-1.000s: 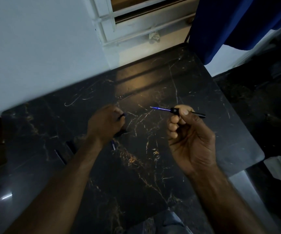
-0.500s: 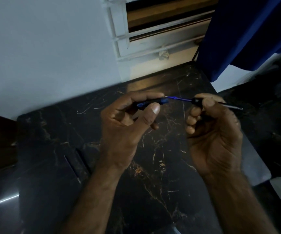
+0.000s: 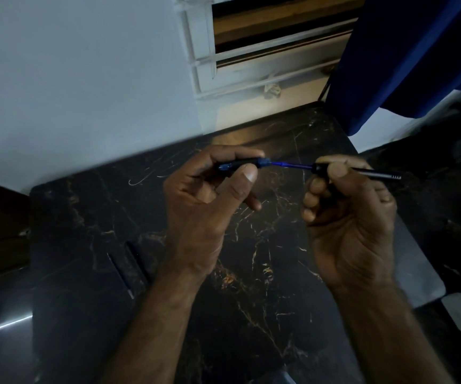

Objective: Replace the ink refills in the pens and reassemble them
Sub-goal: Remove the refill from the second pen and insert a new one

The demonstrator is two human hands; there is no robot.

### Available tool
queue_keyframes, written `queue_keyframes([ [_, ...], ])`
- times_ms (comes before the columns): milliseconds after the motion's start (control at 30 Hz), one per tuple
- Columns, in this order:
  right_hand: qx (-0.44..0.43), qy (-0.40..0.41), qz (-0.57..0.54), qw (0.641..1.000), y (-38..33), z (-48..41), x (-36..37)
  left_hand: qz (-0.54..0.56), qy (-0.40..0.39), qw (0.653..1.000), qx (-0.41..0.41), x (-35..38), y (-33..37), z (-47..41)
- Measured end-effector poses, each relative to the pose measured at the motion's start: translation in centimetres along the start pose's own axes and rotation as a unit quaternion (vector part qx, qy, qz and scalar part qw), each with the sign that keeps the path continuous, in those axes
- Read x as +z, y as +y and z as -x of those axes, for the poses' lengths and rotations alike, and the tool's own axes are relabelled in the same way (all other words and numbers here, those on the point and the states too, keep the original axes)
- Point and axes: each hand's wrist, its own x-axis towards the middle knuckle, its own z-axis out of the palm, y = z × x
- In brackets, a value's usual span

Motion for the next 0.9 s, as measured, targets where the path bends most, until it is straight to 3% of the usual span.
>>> queue_keyframes([
  [267,-0.022,-0.007,0.042,0.999,-0.2,0.1,-0.2,-0.130,-0.066,0.989,0.031,-1.0,0.9,-0.4],
  [600,-0.013,-0.043,0.021,0.999,0.6,0.1,0.2,0.000,-0.021,0.999,-0.049,-0.8,-0.3,-0.5],
  [800,-0.012,-0.060,0.026,0.998,1.0,-0.1,0.4,-0.071,-0.025,0.996,-0.048,-0.1,-0.5,-0.4],
  [900,-0.010,-0.063,0.011,0.998,1.2,-0.1,0.6,-0.040,-0.023,0.997,-0.056,0.9,-0.5,-0.1],
])
